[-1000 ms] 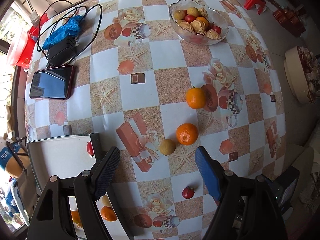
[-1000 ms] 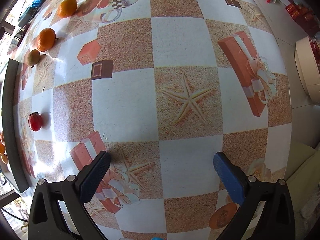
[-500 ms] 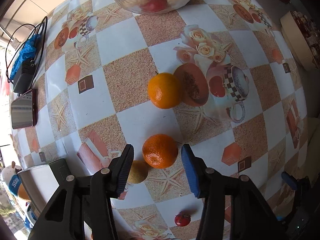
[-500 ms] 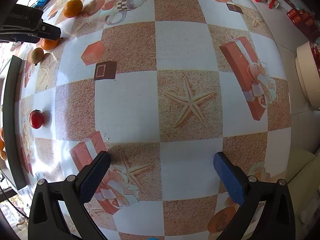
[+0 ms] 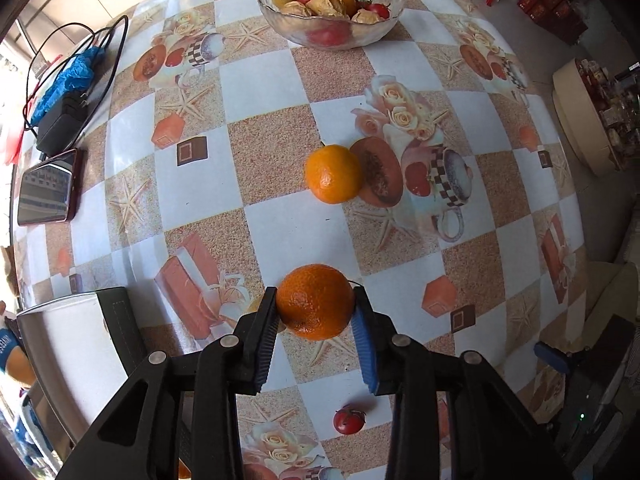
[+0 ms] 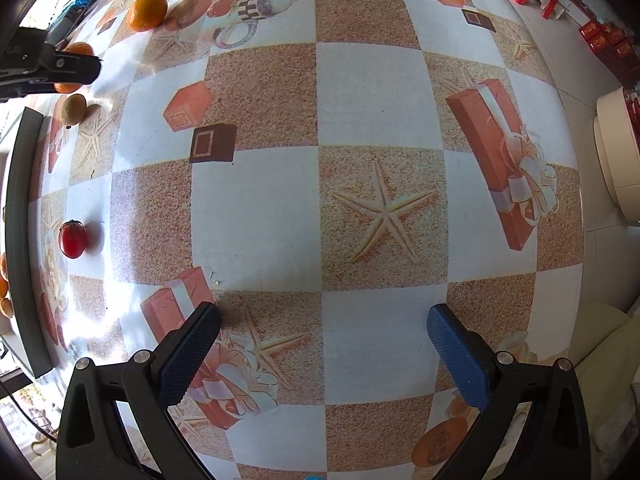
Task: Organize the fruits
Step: 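Close left gripper on an orange while right tool approaches another red tomato, then close right gripper on the red tomato while left gripper lifts the orange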
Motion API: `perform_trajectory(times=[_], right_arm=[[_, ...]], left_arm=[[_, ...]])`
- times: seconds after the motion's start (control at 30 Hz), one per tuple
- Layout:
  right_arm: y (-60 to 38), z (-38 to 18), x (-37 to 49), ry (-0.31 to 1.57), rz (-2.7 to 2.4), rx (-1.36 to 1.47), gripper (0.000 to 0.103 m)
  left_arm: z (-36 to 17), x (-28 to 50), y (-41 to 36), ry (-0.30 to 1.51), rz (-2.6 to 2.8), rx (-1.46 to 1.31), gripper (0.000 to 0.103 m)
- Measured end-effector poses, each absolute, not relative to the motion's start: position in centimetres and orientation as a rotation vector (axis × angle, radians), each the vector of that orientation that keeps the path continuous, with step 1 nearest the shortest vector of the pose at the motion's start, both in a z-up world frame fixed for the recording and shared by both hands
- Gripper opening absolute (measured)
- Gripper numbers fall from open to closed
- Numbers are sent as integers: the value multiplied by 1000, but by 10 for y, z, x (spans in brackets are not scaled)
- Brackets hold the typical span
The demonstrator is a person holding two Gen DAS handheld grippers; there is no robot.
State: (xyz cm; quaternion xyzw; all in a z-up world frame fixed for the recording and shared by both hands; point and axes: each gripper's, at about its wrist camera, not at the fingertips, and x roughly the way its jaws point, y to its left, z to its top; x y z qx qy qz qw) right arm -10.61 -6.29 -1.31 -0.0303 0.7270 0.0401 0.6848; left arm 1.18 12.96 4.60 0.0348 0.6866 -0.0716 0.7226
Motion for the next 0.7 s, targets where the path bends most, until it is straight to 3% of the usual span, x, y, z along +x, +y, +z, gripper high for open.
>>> perform_trajectory(times=[0.5,0.53,0.6,0.7], right_arm=[[56,8,-68,1598,364,-49,103],[62,7,-67,1600,368,-60,101],[74,7,-65,1608,386,-70,82],[92,7,-64,1605,391,-113,77]], left_arm=[[70,-83,215,1539,-31,31,39],[72,-90,219,1544,-28,22,39],[75,-102,227,1551,-21,7,39],[79,-119,237,1554,-20,8,39]])
